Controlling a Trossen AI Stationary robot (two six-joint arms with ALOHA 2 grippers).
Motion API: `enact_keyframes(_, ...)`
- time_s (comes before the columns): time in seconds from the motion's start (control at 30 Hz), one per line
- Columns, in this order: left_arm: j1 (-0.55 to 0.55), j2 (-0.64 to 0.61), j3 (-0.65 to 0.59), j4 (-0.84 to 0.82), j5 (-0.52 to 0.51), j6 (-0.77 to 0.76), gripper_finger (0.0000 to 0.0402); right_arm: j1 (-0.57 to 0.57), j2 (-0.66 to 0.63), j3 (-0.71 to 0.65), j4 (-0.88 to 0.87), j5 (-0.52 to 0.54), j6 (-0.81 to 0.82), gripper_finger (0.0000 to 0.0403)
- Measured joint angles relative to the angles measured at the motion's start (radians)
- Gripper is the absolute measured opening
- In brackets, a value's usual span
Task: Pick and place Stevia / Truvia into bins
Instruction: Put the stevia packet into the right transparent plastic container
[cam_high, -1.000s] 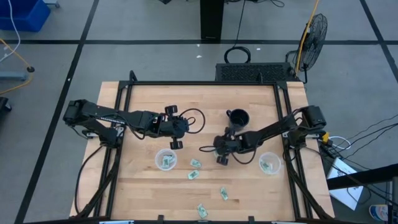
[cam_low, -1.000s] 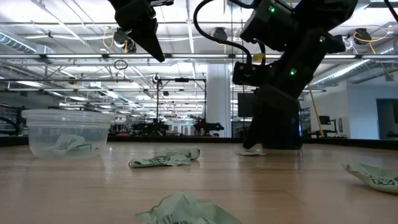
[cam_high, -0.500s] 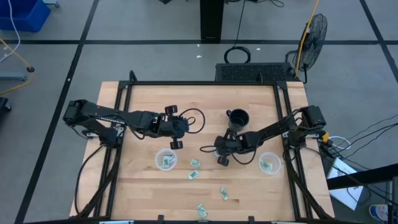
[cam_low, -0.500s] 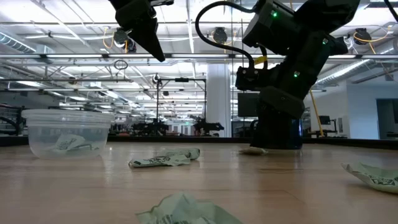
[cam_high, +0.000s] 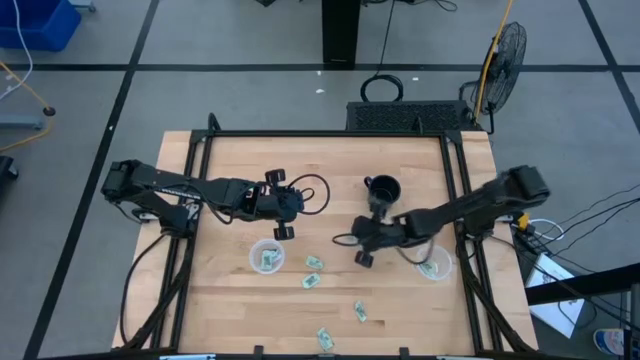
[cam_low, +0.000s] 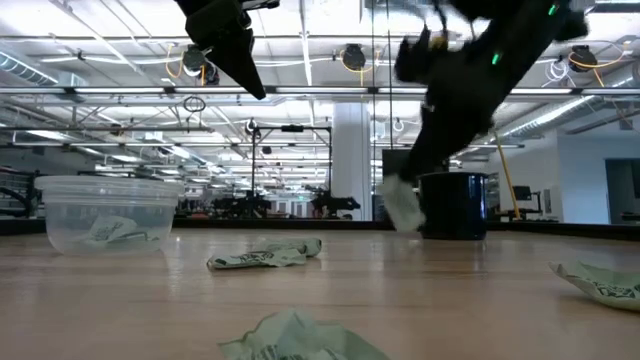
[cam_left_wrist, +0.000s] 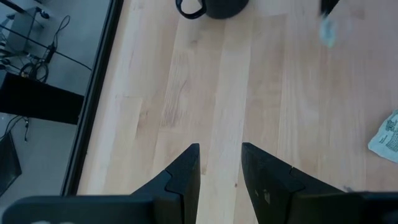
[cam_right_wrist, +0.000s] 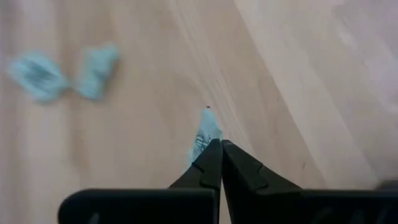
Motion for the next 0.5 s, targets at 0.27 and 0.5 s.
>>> enact_keyframes(0.27, 0.000, 0.000, 0.000, 0.000, -0.001, 0.000, 0.0124, 0.158, -0.296, 0.002, -0.507, -0.172, 0.233, 0.0000)
enact_keyframes(0.5, 0.000, 0.000, 0.000, 0.001, 0.000, -0.004, 0.0124, 0.284, -0.432, 0.002, -0.915, -0.231, 0.614, 0.0000)
